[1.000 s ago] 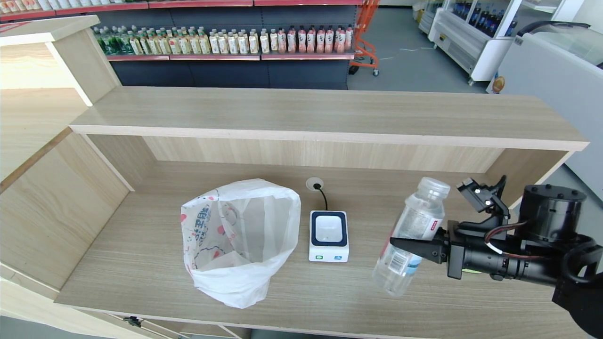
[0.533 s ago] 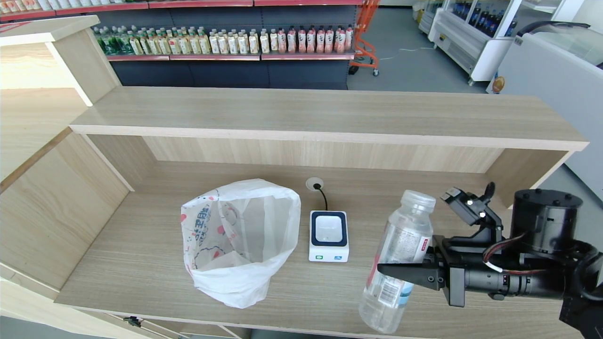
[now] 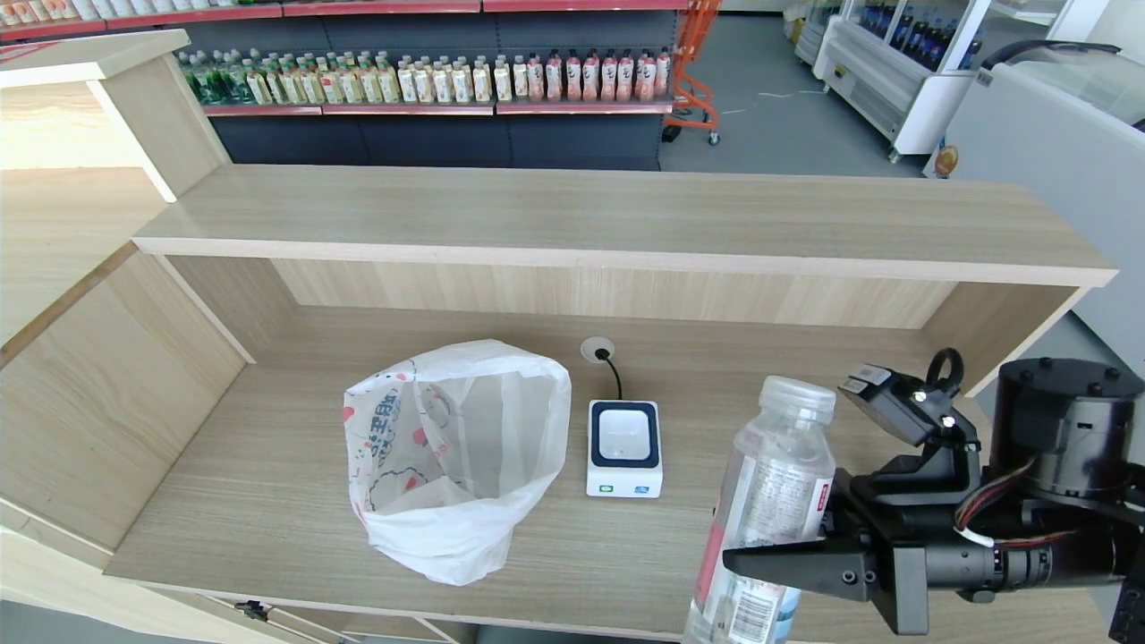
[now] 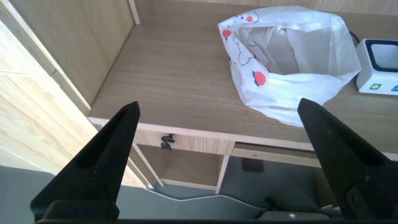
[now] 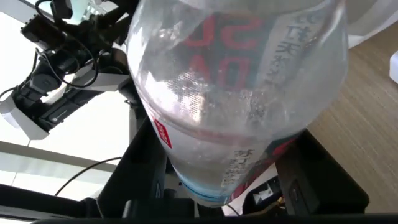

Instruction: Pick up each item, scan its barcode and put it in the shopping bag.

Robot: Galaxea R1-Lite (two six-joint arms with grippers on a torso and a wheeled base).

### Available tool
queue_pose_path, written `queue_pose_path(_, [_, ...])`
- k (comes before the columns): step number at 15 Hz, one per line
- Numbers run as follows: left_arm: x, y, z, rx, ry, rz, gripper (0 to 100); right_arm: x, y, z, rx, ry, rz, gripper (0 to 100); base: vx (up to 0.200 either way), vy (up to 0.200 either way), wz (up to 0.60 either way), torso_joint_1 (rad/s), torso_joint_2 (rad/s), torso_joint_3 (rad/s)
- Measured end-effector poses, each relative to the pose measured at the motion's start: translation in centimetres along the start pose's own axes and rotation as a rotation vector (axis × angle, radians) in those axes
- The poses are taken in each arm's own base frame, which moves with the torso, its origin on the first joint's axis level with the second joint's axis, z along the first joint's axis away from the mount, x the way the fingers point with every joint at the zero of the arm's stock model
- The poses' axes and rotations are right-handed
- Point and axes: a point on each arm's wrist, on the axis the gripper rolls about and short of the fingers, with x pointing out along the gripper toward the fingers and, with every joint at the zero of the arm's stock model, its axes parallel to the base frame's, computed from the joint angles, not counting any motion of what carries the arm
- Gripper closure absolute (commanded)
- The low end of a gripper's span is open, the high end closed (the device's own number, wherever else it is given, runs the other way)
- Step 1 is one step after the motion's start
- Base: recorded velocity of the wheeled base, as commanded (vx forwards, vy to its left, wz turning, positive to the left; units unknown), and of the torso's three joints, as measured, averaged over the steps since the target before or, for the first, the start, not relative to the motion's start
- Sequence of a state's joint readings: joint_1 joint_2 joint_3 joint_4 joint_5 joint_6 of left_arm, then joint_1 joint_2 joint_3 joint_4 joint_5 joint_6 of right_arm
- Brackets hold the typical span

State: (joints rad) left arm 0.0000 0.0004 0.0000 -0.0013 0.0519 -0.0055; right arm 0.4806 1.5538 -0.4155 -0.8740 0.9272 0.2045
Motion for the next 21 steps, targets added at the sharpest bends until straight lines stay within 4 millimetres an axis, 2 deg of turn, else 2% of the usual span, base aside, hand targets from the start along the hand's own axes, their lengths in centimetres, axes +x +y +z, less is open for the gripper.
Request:
queue_pose_path(9, [0.0,0.0,0.0,0.0,0.0,0.0,0,0.3,1.2,-0.3,0.028,0.029,0.041,100,0.0,0.0,0.0,0.0,0.0,0.0])
queue_pose_path(21, [0.0,0.0,0.0,0.0,0.0,0.0,0,0.2,1.3,-0.5,0.032,0.033,0.038,100,0.0,0.0,0.0,0.0,0.0,0.0])
